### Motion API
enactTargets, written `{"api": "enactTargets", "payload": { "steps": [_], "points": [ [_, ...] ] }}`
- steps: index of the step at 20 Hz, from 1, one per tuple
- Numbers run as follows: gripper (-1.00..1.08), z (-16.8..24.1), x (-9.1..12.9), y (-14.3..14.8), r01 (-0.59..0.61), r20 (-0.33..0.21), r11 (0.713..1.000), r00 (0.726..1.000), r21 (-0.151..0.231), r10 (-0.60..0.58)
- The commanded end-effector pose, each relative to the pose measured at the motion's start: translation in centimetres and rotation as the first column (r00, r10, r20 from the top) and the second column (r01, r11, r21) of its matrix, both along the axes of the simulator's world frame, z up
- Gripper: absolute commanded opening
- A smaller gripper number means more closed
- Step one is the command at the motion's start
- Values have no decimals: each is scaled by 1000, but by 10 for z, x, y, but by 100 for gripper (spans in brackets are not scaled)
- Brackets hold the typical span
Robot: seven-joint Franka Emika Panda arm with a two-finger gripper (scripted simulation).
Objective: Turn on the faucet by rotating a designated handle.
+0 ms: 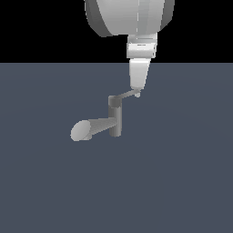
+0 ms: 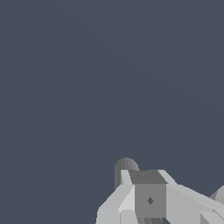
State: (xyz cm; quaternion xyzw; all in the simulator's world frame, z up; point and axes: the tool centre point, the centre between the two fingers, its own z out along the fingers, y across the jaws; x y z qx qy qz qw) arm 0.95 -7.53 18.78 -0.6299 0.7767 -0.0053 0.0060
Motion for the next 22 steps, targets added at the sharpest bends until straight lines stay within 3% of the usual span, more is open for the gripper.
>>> {"api": "enactTargets", "payload": {
  "steps": [1, 9, 10, 11, 22],
  "points": [
    [-100, -6, -12, -1, 4, -16, 1000, 1000, 1, -4],
    [-100, -6, -34, 1, 5, -16, 1000, 1000, 1, -5],
    [-100, -6, -34, 1, 5, -16, 1000, 1000, 1, -5],
    [-100, 8, -19, 8, -8, 21, 1000, 1000, 4, 8],
    [-100, 1, -46, 29, -2, 5, 1000, 1000, 3, 2]
  ]
}}
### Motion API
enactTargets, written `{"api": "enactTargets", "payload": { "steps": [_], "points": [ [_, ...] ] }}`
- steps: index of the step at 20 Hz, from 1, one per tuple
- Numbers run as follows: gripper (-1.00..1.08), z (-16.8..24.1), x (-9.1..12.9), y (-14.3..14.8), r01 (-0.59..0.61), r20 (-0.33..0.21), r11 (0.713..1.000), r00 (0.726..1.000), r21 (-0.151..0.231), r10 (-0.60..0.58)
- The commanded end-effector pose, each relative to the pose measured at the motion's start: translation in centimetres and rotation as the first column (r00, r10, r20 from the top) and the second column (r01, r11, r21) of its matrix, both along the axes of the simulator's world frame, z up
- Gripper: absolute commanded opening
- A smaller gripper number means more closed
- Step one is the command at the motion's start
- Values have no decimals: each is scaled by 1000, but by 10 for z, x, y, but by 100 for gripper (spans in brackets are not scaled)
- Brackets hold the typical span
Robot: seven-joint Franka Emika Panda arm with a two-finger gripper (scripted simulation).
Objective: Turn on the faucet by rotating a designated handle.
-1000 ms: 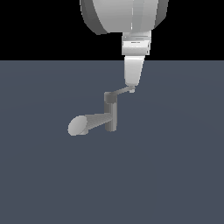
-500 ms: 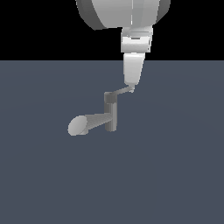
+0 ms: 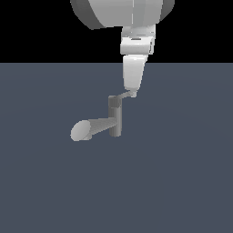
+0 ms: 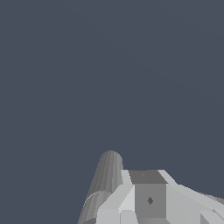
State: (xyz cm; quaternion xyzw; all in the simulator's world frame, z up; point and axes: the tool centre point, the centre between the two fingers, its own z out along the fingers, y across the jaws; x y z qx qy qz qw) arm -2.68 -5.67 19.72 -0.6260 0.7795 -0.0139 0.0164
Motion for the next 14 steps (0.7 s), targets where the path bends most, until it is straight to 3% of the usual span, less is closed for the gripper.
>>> {"api": "enactTargets", "payload": {
  "steps": [1, 14],
  "points": [
    [-100, -9, -12, 13, -11, -24, 1000, 1000, 3, 11],
    [-100, -15, -41, 37, -5, -41, 1000, 999, 1, 5]
  ]
}}
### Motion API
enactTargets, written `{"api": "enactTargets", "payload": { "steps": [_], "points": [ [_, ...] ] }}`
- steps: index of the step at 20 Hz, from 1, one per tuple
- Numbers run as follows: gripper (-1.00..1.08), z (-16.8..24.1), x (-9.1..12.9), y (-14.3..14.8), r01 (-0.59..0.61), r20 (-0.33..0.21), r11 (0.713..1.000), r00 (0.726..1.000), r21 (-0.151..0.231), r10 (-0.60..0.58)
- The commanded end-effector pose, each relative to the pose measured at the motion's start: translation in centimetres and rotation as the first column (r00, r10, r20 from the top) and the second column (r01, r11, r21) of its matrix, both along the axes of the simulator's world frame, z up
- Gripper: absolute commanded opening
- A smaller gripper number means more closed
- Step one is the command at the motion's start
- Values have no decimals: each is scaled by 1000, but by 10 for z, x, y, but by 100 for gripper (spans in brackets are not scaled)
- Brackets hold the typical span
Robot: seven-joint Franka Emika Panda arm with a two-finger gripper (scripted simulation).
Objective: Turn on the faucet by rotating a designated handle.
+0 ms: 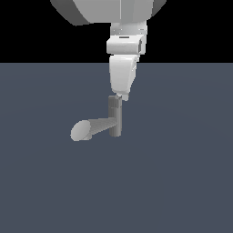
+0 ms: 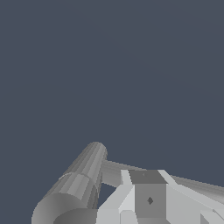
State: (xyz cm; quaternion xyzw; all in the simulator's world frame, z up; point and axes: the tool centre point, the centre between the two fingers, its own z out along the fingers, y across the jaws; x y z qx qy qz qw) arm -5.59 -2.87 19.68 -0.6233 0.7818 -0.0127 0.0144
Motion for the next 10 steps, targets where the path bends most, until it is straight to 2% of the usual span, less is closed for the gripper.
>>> {"api": "enactTargets", "payload": {
  "steps": [1, 10],
  "points": [
    [-100, 0, 2, 0, 2, 3, 1000, 1000, 7, -2],
    [-100, -10, -3, 57, -8, -26, 1000, 1000, 3, 8]
  ]
}}
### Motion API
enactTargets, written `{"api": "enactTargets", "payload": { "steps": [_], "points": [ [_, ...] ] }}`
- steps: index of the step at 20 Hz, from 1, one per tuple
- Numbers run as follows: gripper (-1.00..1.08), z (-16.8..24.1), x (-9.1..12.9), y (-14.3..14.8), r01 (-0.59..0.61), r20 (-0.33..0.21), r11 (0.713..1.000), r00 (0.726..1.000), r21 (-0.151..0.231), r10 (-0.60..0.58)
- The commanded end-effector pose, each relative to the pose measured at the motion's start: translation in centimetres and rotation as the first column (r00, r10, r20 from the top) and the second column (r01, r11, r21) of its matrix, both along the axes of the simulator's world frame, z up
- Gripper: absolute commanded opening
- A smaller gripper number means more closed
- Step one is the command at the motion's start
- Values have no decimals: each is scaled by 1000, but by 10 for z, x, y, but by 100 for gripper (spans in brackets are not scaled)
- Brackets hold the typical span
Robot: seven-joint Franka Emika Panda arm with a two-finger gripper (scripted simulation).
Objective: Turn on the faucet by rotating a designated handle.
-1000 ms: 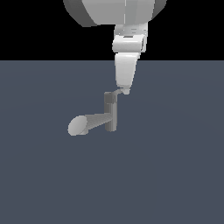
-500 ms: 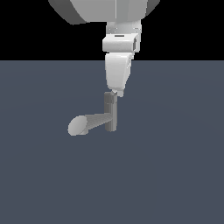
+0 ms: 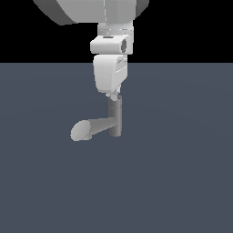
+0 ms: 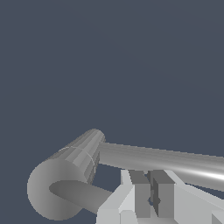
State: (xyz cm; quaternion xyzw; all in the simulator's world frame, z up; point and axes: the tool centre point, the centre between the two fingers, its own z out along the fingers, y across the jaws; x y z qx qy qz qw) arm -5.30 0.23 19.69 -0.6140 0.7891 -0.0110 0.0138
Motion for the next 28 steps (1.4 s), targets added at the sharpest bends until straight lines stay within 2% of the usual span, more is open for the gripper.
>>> {"api": "enactTargets", "payload": {
  "steps": [1, 4, 5, 28],
  "points": [
    [-100, -12, -6, 33, -32, -27, 999, 999, 1, 32],
    [-100, -14, -7, 46, -34, -33, 999, 999, 1, 34],
    [-100, 0, 4, 13, 20, 1, 1000, 1000, 8, -20],
    [-100, -15, 49, 89, -33, -34, 999, 999, 1, 33]
  ]
}}
